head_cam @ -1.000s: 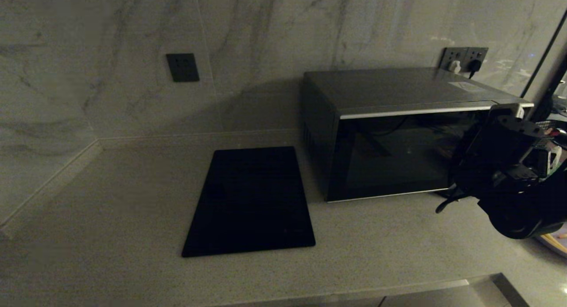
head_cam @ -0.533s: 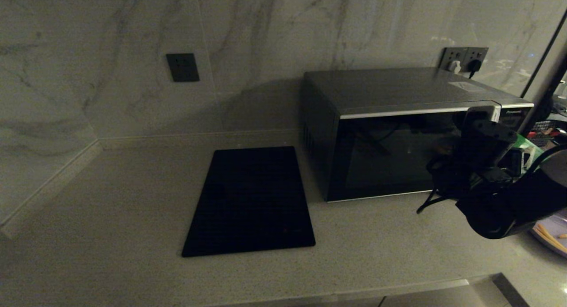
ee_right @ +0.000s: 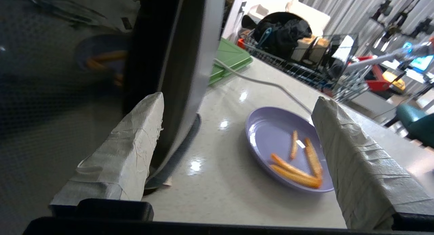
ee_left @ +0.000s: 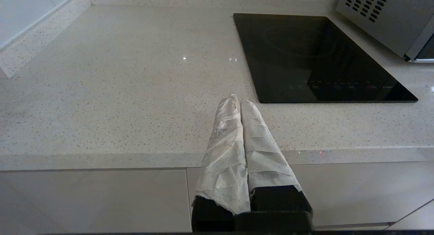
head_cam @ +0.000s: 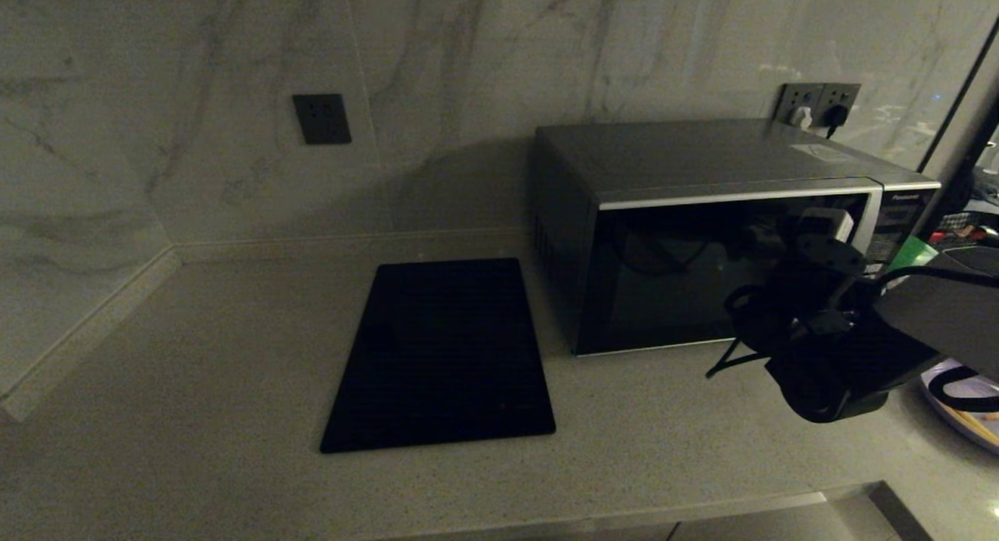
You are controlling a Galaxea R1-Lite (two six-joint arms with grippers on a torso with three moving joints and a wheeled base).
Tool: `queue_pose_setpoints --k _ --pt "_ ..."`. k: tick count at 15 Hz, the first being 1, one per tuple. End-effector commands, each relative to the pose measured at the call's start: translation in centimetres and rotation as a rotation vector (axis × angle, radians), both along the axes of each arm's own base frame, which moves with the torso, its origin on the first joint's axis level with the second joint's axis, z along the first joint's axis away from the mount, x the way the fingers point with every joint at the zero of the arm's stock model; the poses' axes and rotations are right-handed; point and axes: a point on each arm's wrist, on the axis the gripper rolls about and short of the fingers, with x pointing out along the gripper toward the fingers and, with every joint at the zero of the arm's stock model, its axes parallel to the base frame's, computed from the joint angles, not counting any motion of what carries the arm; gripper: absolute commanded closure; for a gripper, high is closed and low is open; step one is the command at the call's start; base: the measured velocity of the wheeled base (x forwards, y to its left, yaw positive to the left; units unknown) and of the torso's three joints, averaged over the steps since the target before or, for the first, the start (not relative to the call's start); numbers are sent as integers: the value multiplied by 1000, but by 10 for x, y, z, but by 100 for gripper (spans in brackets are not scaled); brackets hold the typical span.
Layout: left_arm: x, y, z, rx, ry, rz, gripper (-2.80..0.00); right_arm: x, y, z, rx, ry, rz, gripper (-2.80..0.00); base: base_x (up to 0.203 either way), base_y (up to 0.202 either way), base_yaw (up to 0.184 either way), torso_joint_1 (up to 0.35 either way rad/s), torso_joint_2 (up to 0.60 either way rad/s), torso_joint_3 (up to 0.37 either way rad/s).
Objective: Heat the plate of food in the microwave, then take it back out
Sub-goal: Open the microwave oven
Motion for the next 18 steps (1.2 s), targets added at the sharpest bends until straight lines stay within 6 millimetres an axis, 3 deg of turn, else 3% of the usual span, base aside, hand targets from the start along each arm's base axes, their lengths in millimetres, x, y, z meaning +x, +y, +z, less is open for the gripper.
queue_pose_setpoints --k 1,7,18 --pt "0 0 0 -1 1 1 0 5 1 -9 14 -8 -27 -280 0 0 0 0 0 0" --pt "0 0 0 -1 1 1 0 8 -3 -9 20 -18 -48 -280 0 0 0 0 0 0" --pt "0 0 0 -1 1 1 0 18 -32 -15 20 -28 -115 -280 0 0 0 0 0 0"
